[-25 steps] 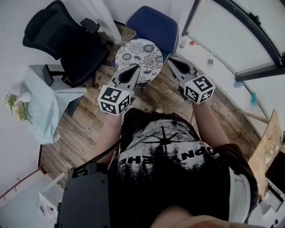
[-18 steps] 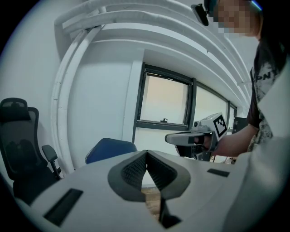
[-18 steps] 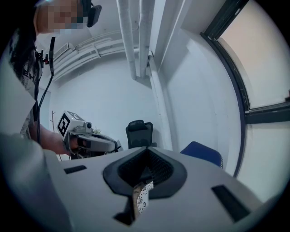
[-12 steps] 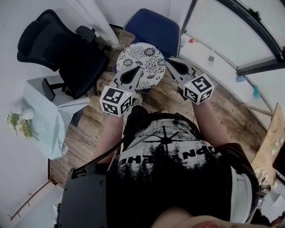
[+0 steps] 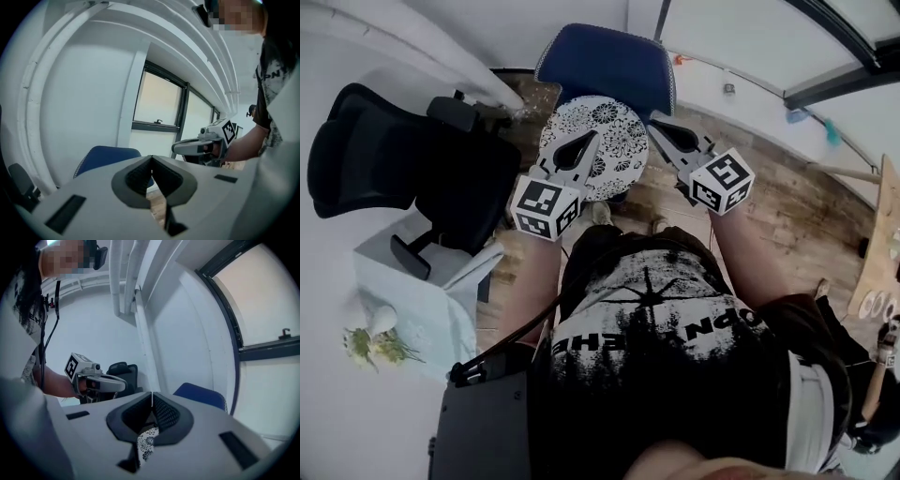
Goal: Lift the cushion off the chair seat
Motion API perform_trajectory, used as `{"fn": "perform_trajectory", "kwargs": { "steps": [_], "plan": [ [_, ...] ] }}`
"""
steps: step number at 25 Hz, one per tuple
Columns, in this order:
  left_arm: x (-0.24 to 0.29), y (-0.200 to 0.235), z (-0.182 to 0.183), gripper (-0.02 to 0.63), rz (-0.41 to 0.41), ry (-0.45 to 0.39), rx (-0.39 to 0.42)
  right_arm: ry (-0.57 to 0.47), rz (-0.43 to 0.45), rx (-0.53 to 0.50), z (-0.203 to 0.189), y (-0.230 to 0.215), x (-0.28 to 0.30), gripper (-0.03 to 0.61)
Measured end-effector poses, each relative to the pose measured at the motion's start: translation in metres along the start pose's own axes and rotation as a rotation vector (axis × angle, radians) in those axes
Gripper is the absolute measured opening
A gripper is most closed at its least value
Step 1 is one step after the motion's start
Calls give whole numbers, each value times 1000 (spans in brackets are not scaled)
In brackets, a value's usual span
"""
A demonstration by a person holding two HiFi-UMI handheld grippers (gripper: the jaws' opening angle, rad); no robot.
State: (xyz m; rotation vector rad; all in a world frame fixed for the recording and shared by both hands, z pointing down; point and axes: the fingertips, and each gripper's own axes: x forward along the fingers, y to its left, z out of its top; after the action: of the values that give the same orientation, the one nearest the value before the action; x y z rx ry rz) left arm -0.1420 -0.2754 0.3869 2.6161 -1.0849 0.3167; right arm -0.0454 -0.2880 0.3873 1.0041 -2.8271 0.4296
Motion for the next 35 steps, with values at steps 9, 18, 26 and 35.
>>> {"fn": "perform_trajectory", "kwargs": {
  "steps": [9,18,26,35],
  "plan": [
    [44,14,-33,15,-166,97,18,79,-133,90,-56,-28,10,21],
    [85,19,-64,15,-102,142,-23,267,-117,141,-140,-61,10,130],
    [116,24,-115,15,-42,149,-152,460,-100,154,-245,-97,27,198],
    [139,41,-183,15,-39,196,-185,613,-140,101,-354,-137,81,235]
  ]
}}
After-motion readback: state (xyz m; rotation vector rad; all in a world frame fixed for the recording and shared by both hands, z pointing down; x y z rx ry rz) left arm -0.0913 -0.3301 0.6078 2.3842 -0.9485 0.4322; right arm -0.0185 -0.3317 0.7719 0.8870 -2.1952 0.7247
